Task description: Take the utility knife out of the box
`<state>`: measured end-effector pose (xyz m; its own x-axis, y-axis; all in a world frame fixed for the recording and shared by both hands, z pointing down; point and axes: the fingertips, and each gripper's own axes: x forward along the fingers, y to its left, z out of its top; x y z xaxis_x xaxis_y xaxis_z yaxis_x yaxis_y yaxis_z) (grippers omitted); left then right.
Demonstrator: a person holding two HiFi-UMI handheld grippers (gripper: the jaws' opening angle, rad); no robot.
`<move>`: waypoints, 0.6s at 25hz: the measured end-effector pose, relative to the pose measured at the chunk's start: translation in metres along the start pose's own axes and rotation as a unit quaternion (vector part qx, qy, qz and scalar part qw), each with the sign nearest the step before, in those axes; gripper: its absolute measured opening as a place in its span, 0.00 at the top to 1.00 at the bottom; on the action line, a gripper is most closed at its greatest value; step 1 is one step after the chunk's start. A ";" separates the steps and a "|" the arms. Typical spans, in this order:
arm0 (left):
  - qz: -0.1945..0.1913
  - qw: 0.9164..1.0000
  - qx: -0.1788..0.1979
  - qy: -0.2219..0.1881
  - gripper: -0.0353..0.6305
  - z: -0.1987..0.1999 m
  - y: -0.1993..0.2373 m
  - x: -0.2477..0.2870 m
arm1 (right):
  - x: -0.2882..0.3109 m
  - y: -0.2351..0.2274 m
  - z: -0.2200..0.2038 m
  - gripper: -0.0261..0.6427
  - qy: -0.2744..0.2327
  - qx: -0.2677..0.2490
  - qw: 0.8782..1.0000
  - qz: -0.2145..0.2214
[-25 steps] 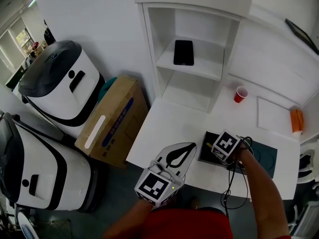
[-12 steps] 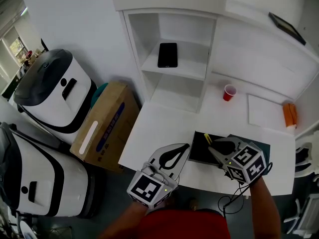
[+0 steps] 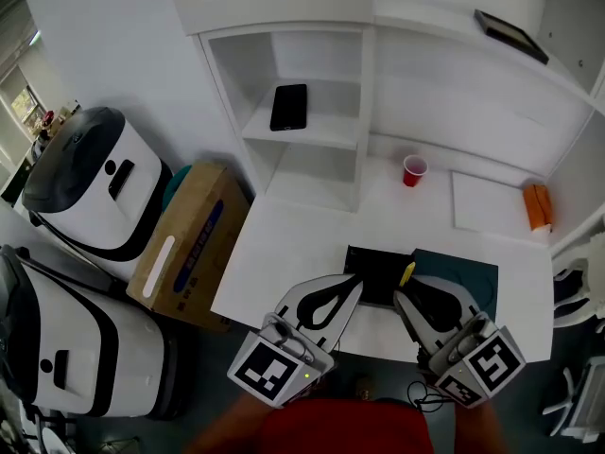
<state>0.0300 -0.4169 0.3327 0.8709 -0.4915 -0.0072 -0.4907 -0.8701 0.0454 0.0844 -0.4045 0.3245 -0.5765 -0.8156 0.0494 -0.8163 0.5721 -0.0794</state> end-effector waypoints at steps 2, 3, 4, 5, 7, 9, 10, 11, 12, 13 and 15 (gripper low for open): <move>-0.003 1.000 0.001 -0.002 0.93 0.003 -0.008 0.001 | -0.011 0.003 0.008 0.83 -0.023 -0.002 1.000 0.000; -0.004 1.000 0.001 -0.002 0.93 0.004 -0.012 0.002 | -0.015 0.004 0.011 0.83 -0.032 -0.003 0.999 0.001; -0.005 1.000 0.001 -0.002 0.93 0.005 -0.016 0.002 | -0.020 0.006 0.013 0.83 -0.040 -0.003 0.999 0.003; -0.005 1.000 0.002 -0.001 0.93 0.006 -0.019 0.003 | -0.024 0.007 0.015 0.83 -0.047 -0.005 0.999 0.004; -0.007 1.000 0.003 -0.001 0.93 0.007 -0.026 0.004 | -0.031 0.008 0.016 0.83 -0.054 -0.007 0.999 0.003; -0.009 1.000 0.006 -0.002 0.93 0.008 -0.032 0.005 | -0.036 0.008 0.016 0.83 -0.056 -0.009 0.998 0.001; -0.010 1.000 0.007 -0.001 0.93 0.008 -0.035 0.005 | -0.039 0.009 0.016 0.83 -0.058 -0.011 0.998 0.001; -0.011 1.000 0.007 -0.001 0.93 0.008 -0.038 0.005 | -0.040 0.009 0.016 0.83 -0.060 -0.013 0.998 0.001; -0.011 1.000 0.007 0.000 0.93 0.008 -0.040 0.005 | -0.042 0.009 0.016 0.83 -0.061 -0.016 0.998 0.001; -0.010 1.000 0.007 0.001 0.93 0.008 -0.041 0.005 | -0.043 0.009 0.016 0.83 -0.060 -0.020 0.998 0.000; -0.009 1.000 0.008 0.002 0.93 0.008 -0.042 0.005 | -0.043 0.009 0.014 0.84 -0.058 -0.028 0.998 -0.003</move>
<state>0.0546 -0.3829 0.3227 0.8798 -0.4754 -0.0037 -0.4751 -0.8795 0.0291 0.1029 -0.3653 0.3078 -0.5669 -0.8212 -0.0655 -0.8219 0.5692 -0.0226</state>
